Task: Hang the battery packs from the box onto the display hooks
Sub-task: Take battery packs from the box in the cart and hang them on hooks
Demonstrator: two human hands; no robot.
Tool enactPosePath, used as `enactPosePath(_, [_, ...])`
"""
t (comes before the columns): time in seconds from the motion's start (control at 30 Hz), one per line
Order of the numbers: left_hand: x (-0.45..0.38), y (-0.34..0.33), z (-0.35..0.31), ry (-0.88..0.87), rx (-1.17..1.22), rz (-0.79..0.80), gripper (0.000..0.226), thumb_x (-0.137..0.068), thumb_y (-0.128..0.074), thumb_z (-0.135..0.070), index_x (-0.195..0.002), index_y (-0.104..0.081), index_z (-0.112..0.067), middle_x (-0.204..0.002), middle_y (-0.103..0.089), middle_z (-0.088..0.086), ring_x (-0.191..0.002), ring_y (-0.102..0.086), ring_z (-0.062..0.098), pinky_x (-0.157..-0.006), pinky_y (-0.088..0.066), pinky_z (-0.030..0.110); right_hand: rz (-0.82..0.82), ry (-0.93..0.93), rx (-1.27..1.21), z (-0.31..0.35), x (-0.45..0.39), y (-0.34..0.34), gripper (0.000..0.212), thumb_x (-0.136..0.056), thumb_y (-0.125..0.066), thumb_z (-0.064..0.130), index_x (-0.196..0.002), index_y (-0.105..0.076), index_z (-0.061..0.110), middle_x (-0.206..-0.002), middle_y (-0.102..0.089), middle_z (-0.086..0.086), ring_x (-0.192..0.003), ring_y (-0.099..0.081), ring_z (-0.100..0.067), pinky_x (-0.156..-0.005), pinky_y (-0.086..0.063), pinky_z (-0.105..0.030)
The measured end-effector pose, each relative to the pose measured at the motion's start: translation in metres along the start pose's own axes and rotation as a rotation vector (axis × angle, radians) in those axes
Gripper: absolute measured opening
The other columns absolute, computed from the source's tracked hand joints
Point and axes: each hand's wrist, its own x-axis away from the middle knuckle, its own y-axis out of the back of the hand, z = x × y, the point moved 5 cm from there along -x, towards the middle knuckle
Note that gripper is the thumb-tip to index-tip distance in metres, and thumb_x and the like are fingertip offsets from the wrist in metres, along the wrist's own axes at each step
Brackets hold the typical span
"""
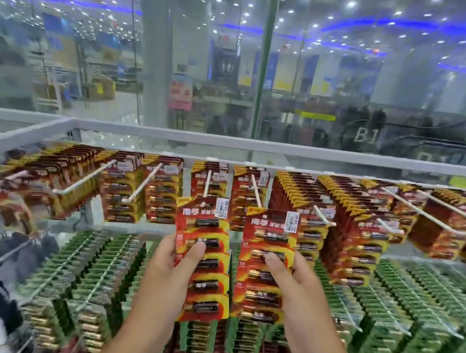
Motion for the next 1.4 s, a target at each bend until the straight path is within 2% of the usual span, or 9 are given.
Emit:
enactPosePath(0.17, [-0.013, -0.002, 0.002, 0.011, 0.017, 0.026, 0.018, -0.099, -0.066, -0.036, -0.116, -0.067, -0.04, -0.106, -0.081, -0.005, -0.093, -0.079, 0.023, -0.084, -0.062, 0.055, -0.051, 0.031, 0.037, -0.005, -0.006, 0.005, 0.099, -0.076, -0.072, 0.067, -0.16, -0.038, 0.03, -0.154, -0.048, 0.022, -0.145, -0.044, -0.007, -0.115, -0.039, -0.038])
enactPosePath(0.23, [-0.016, -0.003, 0.003, 0.011, 0.02, 0.036, 0.019, -0.099, -0.066, -0.034, -0.117, -0.067, -0.039, -0.106, -0.081, -0.005, -0.093, -0.079, 0.023, -0.084, -0.062, 0.054, -0.03, 0.035, 0.025, -0.008, -0.008, 0.005, 0.071, -0.084, -0.07, 0.053, -0.148, -0.054, 0.027, -0.129, -0.07, 0.024, -0.115, -0.064, 0.008, -0.087, -0.053, -0.015])
enactPosePath(0.3, [-0.019, -0.004, 0.004, 0.01, 0.016, 0.032, 0.019, -0.099, -0.065, -0.033, -0.117, -0.067, -0.038, -0.106, -0.081, -0.005, -0.093, -0.079, 0.022, -0.084, -0.063, 0.054, 0.01, 0.003, 0.037, -0.011, -0.008, 0.002, 0.044, -0.093, -0.068, 0.039, -0.134, -0.063, 0.026, -0.106, -0.076, 0.026, -0.092, -0.069, 0.013, -0.063, -0.052, -0.007])
enactPosePath(0.6, [-0.032, -0.002, 0.007, -0.006, -0.022, 0.033, 0.023, -0.099, -0.065, -0.031, -0.121, -0.064, -0.037, -0.107, -0.08, -0.005, -0.094, -0.079, 0.021, -0.08, -0.064, 0.05, 0.0, 0.005, 0.044, -0.019, -0.016, -0.001, 0.021, -0.098, -0.064, 0.033, -0.118, -0.07, 0.031, -0.106, -0.079, 0.017, -0.096, -0.073, 0.002, -0.072, -0.057, -0.016])
enactPosePath(0.8, [-0.062, -0.001, 0.012, 0.003, -0.108, 0.025, 0.027, -0.099, -0.067, -0.037, -0.126, -0.064, -0.037, -0.113, -0.079, -0.01, -0.102, -0.077, 0.018, -0.089, -0.062, 0.052, -0.138, 0.022, 0.136, -0.03, -0.066, -0.006, 0.068, -0.081, -0.076, 0.07, -0.138, -0.061, 0.036, -0.137, -0.067, 0.016, -0.127, -0.063, -0.01, -0.108, -0.052, -0.046])
enactPosePath(0.93, [-0.101, 0.0, 0.011, -0.063, -0.19, -0.001, 0.038, -0.096, -0.072, -0.04, -0.13, -0.054, -0.036, -0.127, -0.062, -0.02, -0.122, -0.06, 0.006, -0.104, -0.051, 0.039, -0.208, 0.046, 0.085, -0.035, -0.102, -0.018, 0.021, -0.097, -0.073, 0.041, -0.115, -0.072, 0.031, -0.109, -0.077, 0.017, -0.102, -0.07, 0.002, -0.083, -0.053, -0.025])
enactPosePath(1.1, [-0.143, -0.008, 0.014, -0.095, -0.331, -0.035, 0.023, -0.104, -0.064, -0.024, -0.109, -0.049, -0.04, -0.103, -0.063, -0.021, -0.079, -0.057, -0.011, -0.054, -0.045, 0.005, -0.378, 0.043, 0.035, -0.041, -0.14, -0.03, 0.034, -0.092, -0.079, 0.041, -0.122, -0.067, 0.031, -0.119, -0.075, 0.006, -0.112, -0.07, -0.016, -0.101, -0.055, -0.048])
enactPosePath(1.27, [-0.164, -0.003, 0.019, -0.137, -0.488, -0.151, 0.031, -0.099, -0.071, -0.03, -0.122, -0.052, -0.021, -0.116, -0.065, -0.001, -0.085, -0.06, 0.002, -0.056, -0.042, 0.008, -0.488, 0.096, 0.049, -0.036, -0.158, -0.033, 0.024, -0.096, -0.075, 0.033, -0.114, -0.06, 0.024, -0.103, -0.066, 0.005, -0.091, -0.062, -0.011, -0.072, -0.047, -0.025])
enactPosePath(1.4, [-0.168, 0.006, 0.022, -0.166, -0.546, -0.176, 0.036, -0.092, -0.075, -0.046, -0.112, -0.053, -0.026, -0.115, -0.061, -0.001, -0.1, -0.063, 0.02, -0.08, -0.053, 0.035, -0.509, 0.079, 0.088, -0.034, -0.164, -0.039, 0.027, -0.096, -0.074, 0.036, -0.114, -0.059, 0.022, -0.103, -0.066, 0.003, -0.097, -0.064, -0.019, -0.071, -0.048, -0.025])
